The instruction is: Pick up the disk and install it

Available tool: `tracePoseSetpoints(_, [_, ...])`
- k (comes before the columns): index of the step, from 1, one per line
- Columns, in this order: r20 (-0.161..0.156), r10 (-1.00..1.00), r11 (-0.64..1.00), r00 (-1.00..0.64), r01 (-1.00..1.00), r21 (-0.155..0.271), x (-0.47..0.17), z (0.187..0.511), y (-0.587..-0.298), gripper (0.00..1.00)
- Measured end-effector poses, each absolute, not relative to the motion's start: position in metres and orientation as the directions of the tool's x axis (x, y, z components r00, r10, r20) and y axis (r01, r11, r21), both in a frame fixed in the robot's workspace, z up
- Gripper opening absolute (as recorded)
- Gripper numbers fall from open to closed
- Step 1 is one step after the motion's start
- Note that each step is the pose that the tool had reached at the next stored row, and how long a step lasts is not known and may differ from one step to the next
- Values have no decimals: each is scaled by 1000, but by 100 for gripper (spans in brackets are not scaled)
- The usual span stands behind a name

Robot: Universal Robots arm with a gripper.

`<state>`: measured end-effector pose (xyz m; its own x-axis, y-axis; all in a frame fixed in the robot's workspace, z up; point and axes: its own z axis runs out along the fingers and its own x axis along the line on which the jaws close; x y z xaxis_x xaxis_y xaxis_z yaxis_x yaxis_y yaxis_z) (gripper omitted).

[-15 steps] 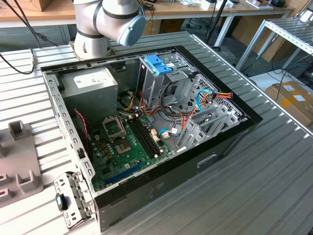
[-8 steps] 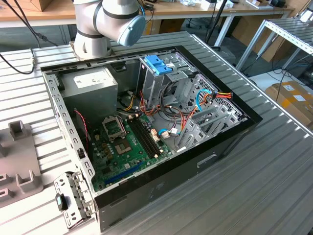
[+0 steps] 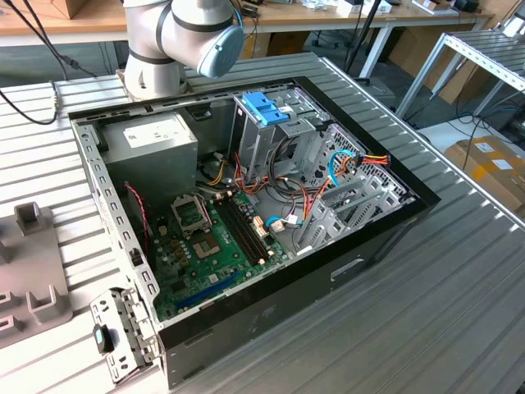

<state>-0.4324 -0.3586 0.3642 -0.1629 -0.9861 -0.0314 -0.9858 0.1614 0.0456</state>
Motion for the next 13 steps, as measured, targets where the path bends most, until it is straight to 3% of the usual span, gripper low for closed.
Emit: tracePoseSetpoints(13, [-32,-988,150,-152,-988,46,-432,363,-359,42])
